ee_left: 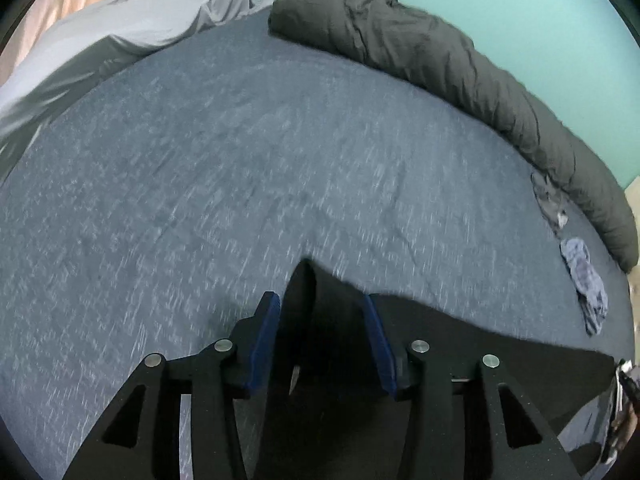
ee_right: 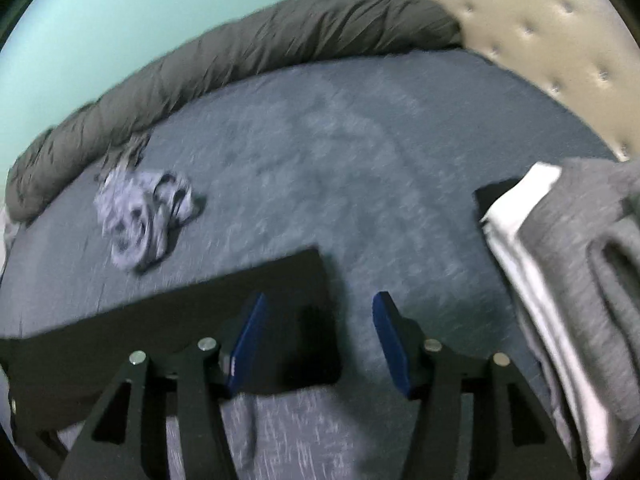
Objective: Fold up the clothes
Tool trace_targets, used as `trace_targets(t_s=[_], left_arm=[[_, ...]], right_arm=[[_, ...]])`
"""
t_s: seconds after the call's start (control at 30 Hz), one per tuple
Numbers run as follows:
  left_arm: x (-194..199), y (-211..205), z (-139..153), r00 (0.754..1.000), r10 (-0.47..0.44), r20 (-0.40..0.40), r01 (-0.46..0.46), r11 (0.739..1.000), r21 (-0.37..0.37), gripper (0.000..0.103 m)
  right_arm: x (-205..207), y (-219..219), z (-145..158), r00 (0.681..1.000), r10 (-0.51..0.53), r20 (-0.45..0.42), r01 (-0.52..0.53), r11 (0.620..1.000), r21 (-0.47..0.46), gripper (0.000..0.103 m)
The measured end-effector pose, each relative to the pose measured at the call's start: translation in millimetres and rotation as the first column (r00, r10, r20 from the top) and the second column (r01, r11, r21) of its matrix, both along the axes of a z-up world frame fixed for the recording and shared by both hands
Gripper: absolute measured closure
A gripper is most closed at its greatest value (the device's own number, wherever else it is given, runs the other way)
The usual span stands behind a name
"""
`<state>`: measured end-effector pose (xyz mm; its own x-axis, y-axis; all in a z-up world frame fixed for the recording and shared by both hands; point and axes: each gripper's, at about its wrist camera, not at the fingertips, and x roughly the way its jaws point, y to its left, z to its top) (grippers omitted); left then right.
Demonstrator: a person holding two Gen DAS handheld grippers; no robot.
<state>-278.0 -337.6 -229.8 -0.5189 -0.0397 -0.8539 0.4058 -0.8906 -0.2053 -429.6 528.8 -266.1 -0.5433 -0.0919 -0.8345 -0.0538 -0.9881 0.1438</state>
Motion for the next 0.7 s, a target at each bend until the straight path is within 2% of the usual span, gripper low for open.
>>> trace_targets(t_s=[0.07,0.13,0.23,0.4,0.43,0.47,0.5,0.53,0.57,0.63,0.7], left_arm=[[7.3,5.8,-1.9,0.999,-0.035,0.016,0.035,0.999,0.005,0.054],[17.6,12.9,-4.0,0.997,-0.075,0.027,0.075,0.997,-0.001,0.052],[32.7,19.7,-17.6,0.991,-0.119,0.068,0.119,0.993,-0.008,0.048],[50.1,13.7,-48.8,0.985,-0.115,0.127,0.114,0.993,0.016,0.048],[52.7,12.2,-54.4,0.984,-0.115,0.135,0.112,0.993,0.029,0.048],[54.9,11.8,-59.7,0.982,-0.123,0.144,0.118,0.992,0.042,0.048],[56.7,13.1,-63.3,0.979,-0.140,0.150,0.134,0.990,0.046,0.048],[58.5,14.7,-64.3,0.977,-0.156,0.146,0.151,0.988,0.042,0.048],[59.8,15.1,-64.5,0.976,-0.164,0.140,0.159,0.986,0.047,0.048],[61.4,13.6,-65.1,0.977,-0.168,0.130,0.160,0.984,0.074,0.048],[61.3,15.2,-64.1,0.974,-0.181,0.134,0.173,0.983,0.067,0.051]], right_arm=[[4.4,-0.5,-6.7,1.000,0.021,0.021,-0.020,0.999,-0.029,0.047],[10.8,3.2,-15.3,0.999,0.013,0.037,-0.010,0.997,-0.081,0.047],[17.5,8.2,-28.6,0.998,-0.009,0.058,0.015,0.994,-0.106,0.047],[21.9,9.7,-41.8,0.998,-0.004,0.063,0.014,0.987,-0.161,0.047],[21.1,8.3,-44.2,0.997,0.007,0.072,0.004,0.987,-0.162,0.052],[20.1,6.9,-46.9,0.996,0.018,0.085,-0.004,0.987,-0.161,0.064],[19.2,5.4,-49.6,0.995,0.029,0.097,-0.013,0.987,-0.159,0.070],[18.7,4.8,-51.4,0.994,0.035,0.104,-0.018,0.987,-0.157,0.083],[18.5,4.5,-51.3,0.994,0.041,0.102,-0.025,0.988,-0.154,0.090],[18.4,3.4,-47.3,0.995,0.046,0.084,-0.035,0.990,-0.137,0.093],[19.2,3.9,-39.0,0.998,0.024,0.057,-0.019,0.996,-0.086,0.094]])
